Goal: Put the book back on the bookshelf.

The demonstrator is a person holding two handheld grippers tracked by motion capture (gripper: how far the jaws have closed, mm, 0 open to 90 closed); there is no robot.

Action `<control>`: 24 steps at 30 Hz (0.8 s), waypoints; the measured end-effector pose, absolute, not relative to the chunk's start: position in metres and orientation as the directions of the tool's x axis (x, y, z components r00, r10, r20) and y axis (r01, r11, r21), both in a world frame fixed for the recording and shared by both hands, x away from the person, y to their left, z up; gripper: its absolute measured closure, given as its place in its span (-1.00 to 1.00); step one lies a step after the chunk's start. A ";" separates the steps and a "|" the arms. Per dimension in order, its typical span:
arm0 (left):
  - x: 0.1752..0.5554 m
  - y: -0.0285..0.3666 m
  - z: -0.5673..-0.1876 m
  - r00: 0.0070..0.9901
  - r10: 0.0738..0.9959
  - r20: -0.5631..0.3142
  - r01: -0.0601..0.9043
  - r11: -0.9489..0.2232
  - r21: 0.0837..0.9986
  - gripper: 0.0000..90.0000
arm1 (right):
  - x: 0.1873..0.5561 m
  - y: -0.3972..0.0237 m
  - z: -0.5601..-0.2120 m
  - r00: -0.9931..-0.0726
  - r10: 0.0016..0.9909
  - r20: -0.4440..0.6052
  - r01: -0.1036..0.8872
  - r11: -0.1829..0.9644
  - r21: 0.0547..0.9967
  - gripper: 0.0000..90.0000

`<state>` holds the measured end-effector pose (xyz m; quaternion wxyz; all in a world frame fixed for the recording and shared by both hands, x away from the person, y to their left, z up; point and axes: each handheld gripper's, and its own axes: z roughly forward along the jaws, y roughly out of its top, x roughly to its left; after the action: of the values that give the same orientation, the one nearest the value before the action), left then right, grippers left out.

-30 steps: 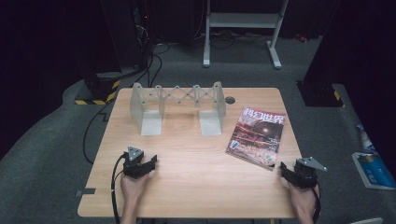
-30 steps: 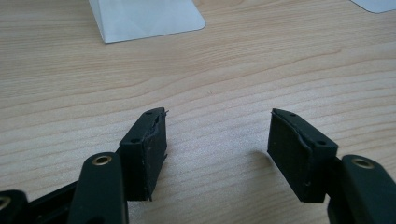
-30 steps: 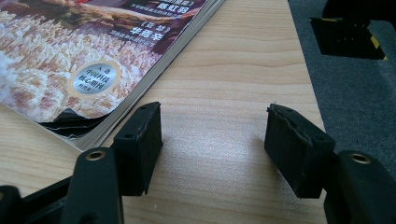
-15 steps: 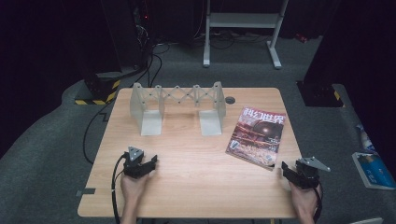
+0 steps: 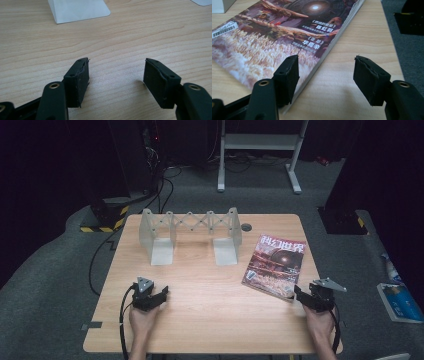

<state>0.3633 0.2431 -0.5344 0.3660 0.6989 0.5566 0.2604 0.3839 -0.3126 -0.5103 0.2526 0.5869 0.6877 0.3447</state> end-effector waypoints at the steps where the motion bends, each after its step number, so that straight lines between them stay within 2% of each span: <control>1: 0.363 0.243 -0.534 0.244 0.969 -0.043 0.588 -0.112 0.801 -0.17 | 0.391 -0.311 -0.510 -0.183 0.980 0.078 0.640 0.059 0.766 -0.21; 16: 0.363 0.243 -0.534 0.242 0.969 -0.043 0.587 -0.111 0.802 -0.18 | 0.433 -0.299 -0.513 -0.145 0.988 0.049 0.684 0.064 0.727 -0.31; 24: 0.363 0.243 -0.534 0.240 0.970 -0.044 0.587 -0.109 0.802 -0.18 | 0.443 -0.297 -0.515 -0.132 0.989 0.064 0.694 0.046 0.719 -0.35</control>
<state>0.3633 0.2431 -0.5345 0.3658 0.6973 0.5582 0.2614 0.4435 -0.2974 -0.5145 0.2355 0.6153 0.6837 0.3138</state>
